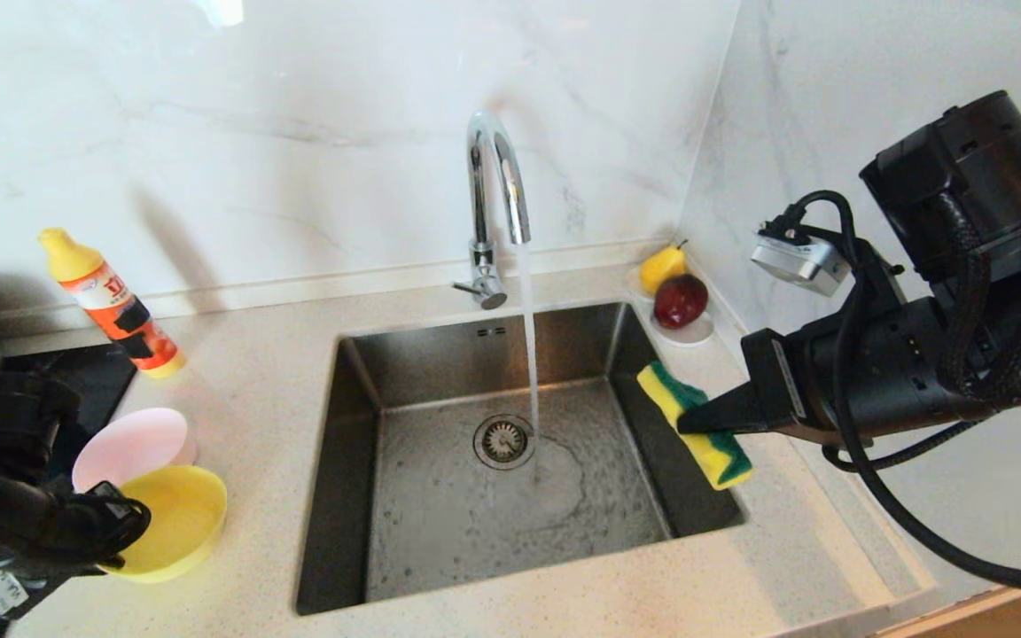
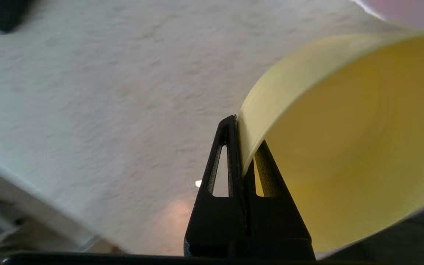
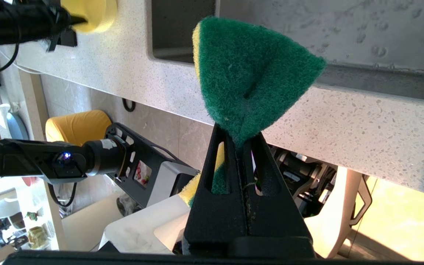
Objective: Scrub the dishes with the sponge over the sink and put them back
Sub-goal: Place the bowl on the table
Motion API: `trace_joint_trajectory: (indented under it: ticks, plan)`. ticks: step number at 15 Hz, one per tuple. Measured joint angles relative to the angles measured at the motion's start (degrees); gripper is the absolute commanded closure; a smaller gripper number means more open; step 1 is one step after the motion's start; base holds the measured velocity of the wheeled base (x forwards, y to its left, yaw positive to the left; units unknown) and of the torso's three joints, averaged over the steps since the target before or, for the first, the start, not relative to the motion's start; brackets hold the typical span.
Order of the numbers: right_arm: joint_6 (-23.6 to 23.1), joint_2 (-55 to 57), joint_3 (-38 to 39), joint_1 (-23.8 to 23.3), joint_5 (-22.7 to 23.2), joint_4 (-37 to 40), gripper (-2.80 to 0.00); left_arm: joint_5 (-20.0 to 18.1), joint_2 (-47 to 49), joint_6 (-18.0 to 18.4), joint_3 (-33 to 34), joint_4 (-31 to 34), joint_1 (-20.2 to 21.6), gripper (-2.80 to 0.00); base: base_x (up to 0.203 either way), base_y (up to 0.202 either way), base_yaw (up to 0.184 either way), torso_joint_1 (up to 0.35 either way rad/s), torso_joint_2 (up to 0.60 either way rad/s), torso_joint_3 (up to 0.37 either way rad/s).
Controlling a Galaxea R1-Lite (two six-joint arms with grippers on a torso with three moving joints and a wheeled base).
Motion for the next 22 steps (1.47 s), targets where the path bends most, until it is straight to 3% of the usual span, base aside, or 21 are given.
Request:
trace_joint_trajectory:
  ticks: [2, 10, 11, 12, 18, 22]
  plan:
    - [-0.02, -0.02, 0.06, 0.00, -0.02, -0.02, 0.00, -1.64, 0.55, -0.02, 0.05, -1.30, 0.59, 0.00, 0.000, 0.000, 0.000, 0.000, 0.00, 0.000]
    - [-0.02, 0.09, -0.02, 0.11, 0.02, 0.00, 0.00, -2.50, 2.76, 0.59, -0.89, -1.20, 4.83, 0.00, 0.000, 0.000, 0.000, 0.000, 0.00, 0.000]
    - [0.04, 0.06, -0.07, 0.20, 0.05, 0.02, 0.00, -2.55, 2.76, 0.57, -0.91, -1.20, 4.90, -2.25, 0.000, 0.000, 0.000, 0.000, 0.00, 0.000]
    - [0.02, 0.04, -0.13, 0.27, 0.05, 0.09, 0.00, -2.61, 2.73, 0.59, -0.94, -1.19, 4.94, -2.80, 0.000, 0.000, 0.000, 0.000, 0.00, 0.000]
    - [0.04, -0.27, 0.26, 0.27, 0.03, 0.11, 0.00, -3.64, 0.67, 0.15, -1.81, -1.09, 5.27, -2.80, 0.000, 0.000, 0.000, 0.000, 0.00, 0.000]
    - [0.00, -0.29, 0.41, 0.16, 0.06, 0.11, 0.00, -6.70, -7.18, 0.10, -6.86, 2.61, 5.36, -2.80, 0.000, 0.000, 0.000, 0.000, 0.00, 0.000]
